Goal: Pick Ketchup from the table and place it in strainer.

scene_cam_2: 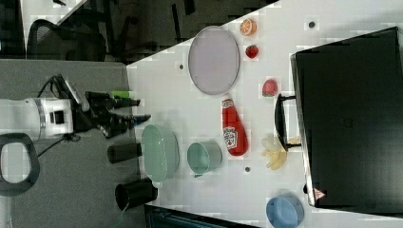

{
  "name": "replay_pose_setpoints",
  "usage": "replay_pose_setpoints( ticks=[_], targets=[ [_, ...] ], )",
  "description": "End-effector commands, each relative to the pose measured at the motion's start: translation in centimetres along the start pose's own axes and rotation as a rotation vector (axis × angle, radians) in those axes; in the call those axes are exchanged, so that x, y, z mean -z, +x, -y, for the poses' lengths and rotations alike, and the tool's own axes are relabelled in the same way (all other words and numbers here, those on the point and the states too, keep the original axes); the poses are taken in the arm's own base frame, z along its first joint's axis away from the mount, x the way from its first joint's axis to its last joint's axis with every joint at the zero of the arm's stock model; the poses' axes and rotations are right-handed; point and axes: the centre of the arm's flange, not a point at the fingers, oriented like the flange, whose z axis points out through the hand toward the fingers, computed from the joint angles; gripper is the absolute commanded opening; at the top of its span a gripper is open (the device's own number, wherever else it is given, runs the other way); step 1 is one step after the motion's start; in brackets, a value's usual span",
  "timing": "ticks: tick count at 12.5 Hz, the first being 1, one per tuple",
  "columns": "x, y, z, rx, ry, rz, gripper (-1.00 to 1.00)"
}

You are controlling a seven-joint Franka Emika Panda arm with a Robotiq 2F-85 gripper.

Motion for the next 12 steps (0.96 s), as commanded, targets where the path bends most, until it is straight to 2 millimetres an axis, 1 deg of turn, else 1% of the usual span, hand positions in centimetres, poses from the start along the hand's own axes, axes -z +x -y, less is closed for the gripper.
replay_pose_setpoints(
  ticks=[1,3,5,7,10,12],
  targets=[
    [5.6,-5.1,-8.8,-0.057,-0.051,0.049,0.59],
    [4.5,-5.2,-8.5,-0.046,-0.067,0.063,1.0],
    [2.2,-5.3,-7.5,0.013,-0.093,0.087,1.0],
    [-1.0,-5.1,-6.0,0.105,-0.104,0.1,1.0],
    [-6.9,-4.5,-3.9,0.237,-0.101,0.11,1.0],
    [-11.1,-4.1,-2.7,0.362,-0.086,0.109,1.0]
  ],
)
